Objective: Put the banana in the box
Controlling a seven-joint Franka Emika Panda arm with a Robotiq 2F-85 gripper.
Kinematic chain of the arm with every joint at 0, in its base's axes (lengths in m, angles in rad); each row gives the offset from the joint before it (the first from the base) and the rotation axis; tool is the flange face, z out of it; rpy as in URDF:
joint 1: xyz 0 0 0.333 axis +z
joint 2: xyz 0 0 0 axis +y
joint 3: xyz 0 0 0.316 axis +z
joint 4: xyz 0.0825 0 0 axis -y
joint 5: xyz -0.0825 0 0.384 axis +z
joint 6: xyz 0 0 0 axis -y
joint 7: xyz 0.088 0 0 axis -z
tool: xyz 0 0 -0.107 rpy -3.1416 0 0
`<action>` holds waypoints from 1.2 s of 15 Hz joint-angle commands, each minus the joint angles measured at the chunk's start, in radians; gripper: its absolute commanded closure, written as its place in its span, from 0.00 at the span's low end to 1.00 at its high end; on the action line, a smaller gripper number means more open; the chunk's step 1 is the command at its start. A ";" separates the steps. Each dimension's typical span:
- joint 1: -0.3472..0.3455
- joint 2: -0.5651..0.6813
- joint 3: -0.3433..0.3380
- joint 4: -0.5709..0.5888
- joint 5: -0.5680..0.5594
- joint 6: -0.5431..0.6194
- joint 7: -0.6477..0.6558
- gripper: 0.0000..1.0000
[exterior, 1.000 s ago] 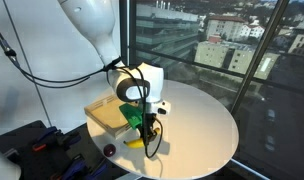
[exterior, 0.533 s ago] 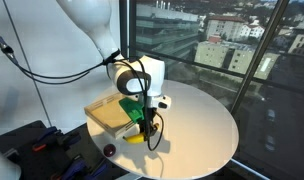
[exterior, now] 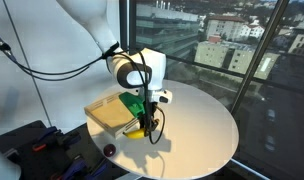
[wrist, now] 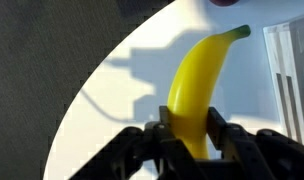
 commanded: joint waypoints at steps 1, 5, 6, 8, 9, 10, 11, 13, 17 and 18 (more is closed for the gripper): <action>0.005 -0.063 -0.006 -0.027 -0.003 -0.043 -0.025 0.84; 0.008 -0.102 -0.010 -0.039 -0.008 -0.069 -0.026 0.84; 0.009 -0.112 -0.010 -0.042 -0.008 -0.072 -0.028 0.84; 0.010 -0.131 -0.010 -0.050 -0.009 -0.077 -0.028 0.84; 0.011 -0.140 -0.011 -0.054 -0.010 -0.080 -0.028 0.84; 0.012 -0.147 -0.010 -0.055 -0.011 -0.085 -0.029 0.84; 0.012 -0.152 -0.010 -0.055 -0.010 -0.091 -0.030 0.84; 0.014 -0.156 -0.008 -0.049 -0.007 -0.104 -0.034 0.84; 0.018 -0.148 -0.006 -0.027 -0.003 -0.124 -0.042 0.84; 0.019 -0.143 -0.006 -0.019 -0.003 -0.127 -0.042 0.84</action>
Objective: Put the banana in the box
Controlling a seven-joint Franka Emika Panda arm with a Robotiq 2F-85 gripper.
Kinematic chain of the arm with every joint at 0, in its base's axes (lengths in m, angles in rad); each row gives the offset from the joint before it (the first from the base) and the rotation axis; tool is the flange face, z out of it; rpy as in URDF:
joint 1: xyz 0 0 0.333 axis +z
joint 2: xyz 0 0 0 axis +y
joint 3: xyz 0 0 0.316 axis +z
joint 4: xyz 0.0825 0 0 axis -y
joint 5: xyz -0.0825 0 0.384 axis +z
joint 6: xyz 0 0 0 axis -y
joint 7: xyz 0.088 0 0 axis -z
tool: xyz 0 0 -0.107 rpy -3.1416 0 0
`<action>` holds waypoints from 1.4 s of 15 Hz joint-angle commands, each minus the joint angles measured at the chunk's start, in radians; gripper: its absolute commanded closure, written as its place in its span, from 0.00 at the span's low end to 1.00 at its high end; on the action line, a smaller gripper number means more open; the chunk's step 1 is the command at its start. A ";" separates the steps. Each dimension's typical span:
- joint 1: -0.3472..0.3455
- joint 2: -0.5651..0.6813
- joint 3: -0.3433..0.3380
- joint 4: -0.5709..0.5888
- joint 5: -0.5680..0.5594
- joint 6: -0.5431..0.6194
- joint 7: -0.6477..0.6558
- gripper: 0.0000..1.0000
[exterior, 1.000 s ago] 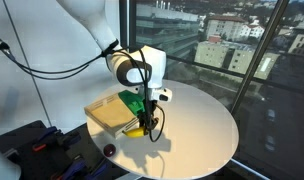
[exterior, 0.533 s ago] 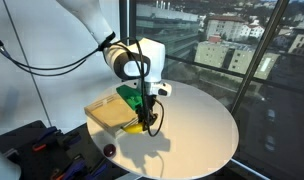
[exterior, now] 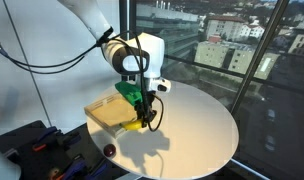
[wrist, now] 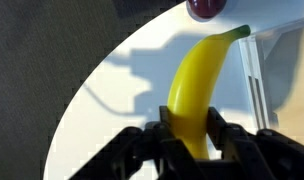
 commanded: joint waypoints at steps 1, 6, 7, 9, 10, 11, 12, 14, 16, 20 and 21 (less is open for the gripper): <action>0.008 -0.009 -0.005 0.023 -0.001 -0.041 -0.020 0.84; 0.013 0.012 -0.003 0.059 0.001 -0.056 -0.021 0.84; 0.014 0.017 -0.003 0.067 0.000 -0.056 -0.020 0.84; 0.017 0.030 -0.003 0.085 -0.002 -0.058 -0.017 0.84; 0.017 0.038 -0.002 0.096 0.000 -0.060 -0.018 0.84; 0.017 0.046 -0.001 0.105 0.000 -0.057 -0.019 0.84; 0.019 0.056 0.000 0.117 0.000 -0.057 -0.020 0.84; 0.020 0.076 0.004 0.138 0.001 -0.055 -0.023 0.84; 0.022 0.094 0.008 0.158 0.000 -0.054 -0.025 0.84; 0.022 0.126 0.019 0.196 0.003 -0.051 -0.034 0.84; 0.023 0.131 0.023 0.201 0.002 -0.048 -0.037 0.84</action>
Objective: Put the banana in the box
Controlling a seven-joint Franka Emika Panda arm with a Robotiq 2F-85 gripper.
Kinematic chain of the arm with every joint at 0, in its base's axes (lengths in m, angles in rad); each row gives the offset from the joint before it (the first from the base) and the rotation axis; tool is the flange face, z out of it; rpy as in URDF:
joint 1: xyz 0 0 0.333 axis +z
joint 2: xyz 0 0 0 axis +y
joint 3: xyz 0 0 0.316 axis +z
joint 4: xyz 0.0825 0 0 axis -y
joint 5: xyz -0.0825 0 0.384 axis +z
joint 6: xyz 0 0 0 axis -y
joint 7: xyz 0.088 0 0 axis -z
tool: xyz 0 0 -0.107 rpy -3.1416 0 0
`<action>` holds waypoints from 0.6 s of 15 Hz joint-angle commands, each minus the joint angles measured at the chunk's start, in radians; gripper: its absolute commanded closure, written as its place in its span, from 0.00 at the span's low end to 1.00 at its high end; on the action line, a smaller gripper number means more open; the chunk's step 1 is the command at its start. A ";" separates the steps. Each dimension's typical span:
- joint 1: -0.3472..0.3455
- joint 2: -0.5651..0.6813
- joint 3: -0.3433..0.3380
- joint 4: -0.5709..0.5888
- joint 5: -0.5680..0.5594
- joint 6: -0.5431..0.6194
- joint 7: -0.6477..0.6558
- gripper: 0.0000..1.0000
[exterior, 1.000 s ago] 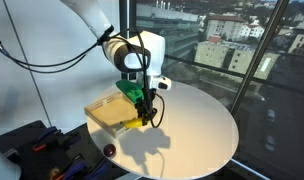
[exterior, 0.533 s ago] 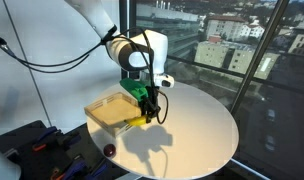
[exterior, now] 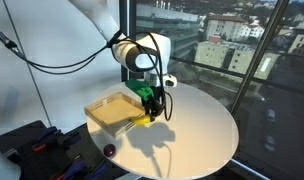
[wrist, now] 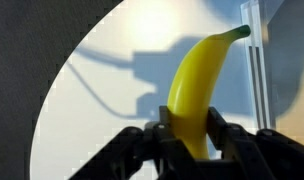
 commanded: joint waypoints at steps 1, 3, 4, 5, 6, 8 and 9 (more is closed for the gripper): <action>0.001 0.026 0.011 0.053 0.001 -0.022 -0.034 0.84; 0.001 0.030 0.018 0.060 0.001 -0.019 -0.053 0.84; 0.003 0.029 0.021 0.062 -0.001 -0.019 -0.060 0.84; 0.004 0.029 0.025 0.065 -0.001 -0.020 -0.068 0.84; 0.004 0.027 0.029 0.065 0.001 -0.020 -0.080 0.84; 0.005 0.022 0.037 0.065 0.001 -0.021 -0.099 0.84; 0.006 0.020 0.039 0.064 -0.001 -0.020 -0.104 0.84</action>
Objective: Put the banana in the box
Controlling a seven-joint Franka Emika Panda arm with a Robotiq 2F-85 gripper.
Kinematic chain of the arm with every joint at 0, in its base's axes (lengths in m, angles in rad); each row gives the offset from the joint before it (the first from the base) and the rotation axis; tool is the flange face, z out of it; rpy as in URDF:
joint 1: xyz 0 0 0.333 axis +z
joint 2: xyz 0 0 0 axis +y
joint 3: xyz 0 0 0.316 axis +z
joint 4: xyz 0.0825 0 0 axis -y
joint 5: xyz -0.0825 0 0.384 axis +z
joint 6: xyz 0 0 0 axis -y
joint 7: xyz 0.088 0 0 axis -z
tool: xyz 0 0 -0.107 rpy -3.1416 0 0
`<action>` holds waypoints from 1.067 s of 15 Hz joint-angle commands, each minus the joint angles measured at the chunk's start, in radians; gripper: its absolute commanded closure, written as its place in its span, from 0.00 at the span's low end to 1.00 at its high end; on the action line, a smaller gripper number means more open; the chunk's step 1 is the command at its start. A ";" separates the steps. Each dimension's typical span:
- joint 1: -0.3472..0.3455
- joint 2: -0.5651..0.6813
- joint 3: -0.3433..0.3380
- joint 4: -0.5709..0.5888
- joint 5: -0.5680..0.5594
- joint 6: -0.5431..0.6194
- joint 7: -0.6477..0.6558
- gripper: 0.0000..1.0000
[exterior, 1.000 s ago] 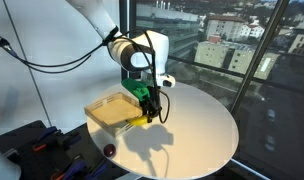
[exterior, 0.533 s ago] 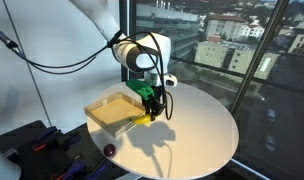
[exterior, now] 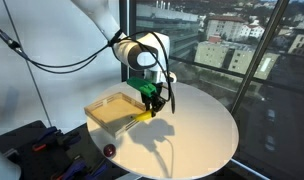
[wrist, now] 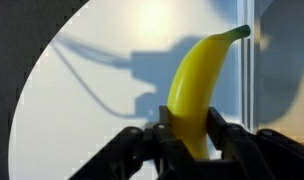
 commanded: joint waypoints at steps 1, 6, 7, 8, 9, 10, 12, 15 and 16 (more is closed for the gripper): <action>0.000 -0.005 0.011 0.021 -0.001 -0.021 -0.047 0.84; 0.010 -0.007 0.025 0.031 -0.003 -0.030 -0.070 0.84; 0.012 -0.008 0.028 0.033 -0.004 -0.031 -0.072 0.84; 0.016 -0.008 0.031 0.036 -0.005 -0.034 -0.073 0.84; 0.019 -0.008 0.034 0.038 -0.004 -0.035 -0.075 0.84; 0.023 -0.008 0.036 0.040 -0.005 -0.035 -0.074 0.84; 0.031 -0.009 0.042 0.044 -0.002 -0.041 -0.075 0.84; 0.040 -0.012 0.050 0.045 0.003 -0.054 -0.078 0.84; 0.042 -0.014 0.054 0.045 0.005 -0.060 -0.079 0.84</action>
